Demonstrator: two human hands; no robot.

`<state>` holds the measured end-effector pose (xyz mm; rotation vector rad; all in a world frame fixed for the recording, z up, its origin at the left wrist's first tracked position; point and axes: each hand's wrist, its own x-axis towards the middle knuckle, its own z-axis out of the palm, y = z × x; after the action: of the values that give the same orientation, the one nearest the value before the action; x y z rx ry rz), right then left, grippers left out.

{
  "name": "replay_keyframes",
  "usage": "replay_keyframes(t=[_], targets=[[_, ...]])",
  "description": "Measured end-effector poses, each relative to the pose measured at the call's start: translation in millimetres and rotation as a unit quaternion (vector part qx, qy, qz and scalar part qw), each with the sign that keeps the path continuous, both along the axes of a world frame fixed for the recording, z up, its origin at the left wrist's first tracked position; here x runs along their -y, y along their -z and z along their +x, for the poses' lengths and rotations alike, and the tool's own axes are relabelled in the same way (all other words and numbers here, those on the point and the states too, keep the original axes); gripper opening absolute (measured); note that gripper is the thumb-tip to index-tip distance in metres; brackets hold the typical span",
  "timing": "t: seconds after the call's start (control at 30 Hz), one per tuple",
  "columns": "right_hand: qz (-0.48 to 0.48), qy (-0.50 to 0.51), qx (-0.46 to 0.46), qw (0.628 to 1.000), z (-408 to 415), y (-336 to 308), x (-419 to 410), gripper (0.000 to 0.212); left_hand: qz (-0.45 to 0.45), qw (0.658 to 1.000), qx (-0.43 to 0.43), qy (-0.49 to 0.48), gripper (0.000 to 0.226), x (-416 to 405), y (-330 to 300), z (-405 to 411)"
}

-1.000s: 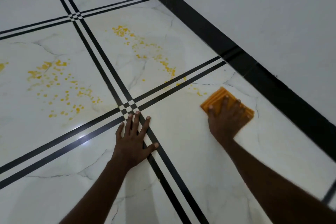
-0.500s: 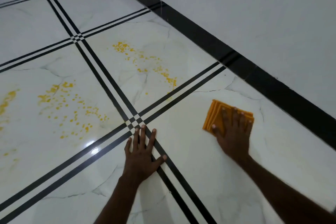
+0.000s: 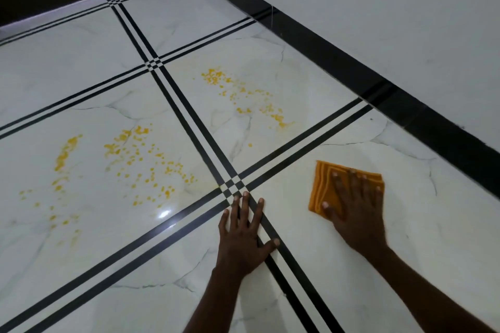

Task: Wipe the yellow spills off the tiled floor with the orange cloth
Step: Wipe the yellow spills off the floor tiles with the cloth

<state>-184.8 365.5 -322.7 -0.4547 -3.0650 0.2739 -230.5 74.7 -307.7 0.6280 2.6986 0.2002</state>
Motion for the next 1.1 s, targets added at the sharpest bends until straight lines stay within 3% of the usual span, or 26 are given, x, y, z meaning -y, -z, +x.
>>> replay_keyframes(t=[0.07,0.23,0.37,0.5,0.63,0.77,0.9,1.0,1.1], targets=[[0.006,0.041,0.008,0.999,-25,-2,-8,0.083,0.004,1.000,-0.003,0.001,0.095,-1,1,1],[0.009,0.036,-0.028,0.999,-138,6,48,0.079,-0.014,1.000,0.006,0.008,0.095,0,7,-1],[0.021,-0.076,0.007,0.997,-81,3,47,0.081,-0.028,0.999,0.022,0.006,0.101,-2,4,-2],[0.005,-0.026,0.014,1.000,16,-4,-9,0.081,-0.016,1.000,0.010,-0.003,0.097,-1,2,-1],[0.030,0.004,0.020,0.999,-50,-1,-25,0.082,-0.010,1.000,-0.012,0.000,0.096,0,5,-1],[0.009,0.043,-0.009,0.999,-116,5,34,0.081,-0.018,1.000,-0.002,0.005,0.103,1,11,-3],[0.005,-0.090,0.006,0.996,-36,2,47,0.081,-0.028,0.999,0.017,0.004,0.103,0,11,-5],[-0.012,-0.032,0.006,0.999,46,-1,-10,0.080,-0.017,1.000,0.000,-0.009,0.102,4,11,-2],[0.001,0.057,0.031,0.998,53,-2,-68,0.081,-0.013,1.000,-0.023,-0.006,0.102,2,16,-2]])
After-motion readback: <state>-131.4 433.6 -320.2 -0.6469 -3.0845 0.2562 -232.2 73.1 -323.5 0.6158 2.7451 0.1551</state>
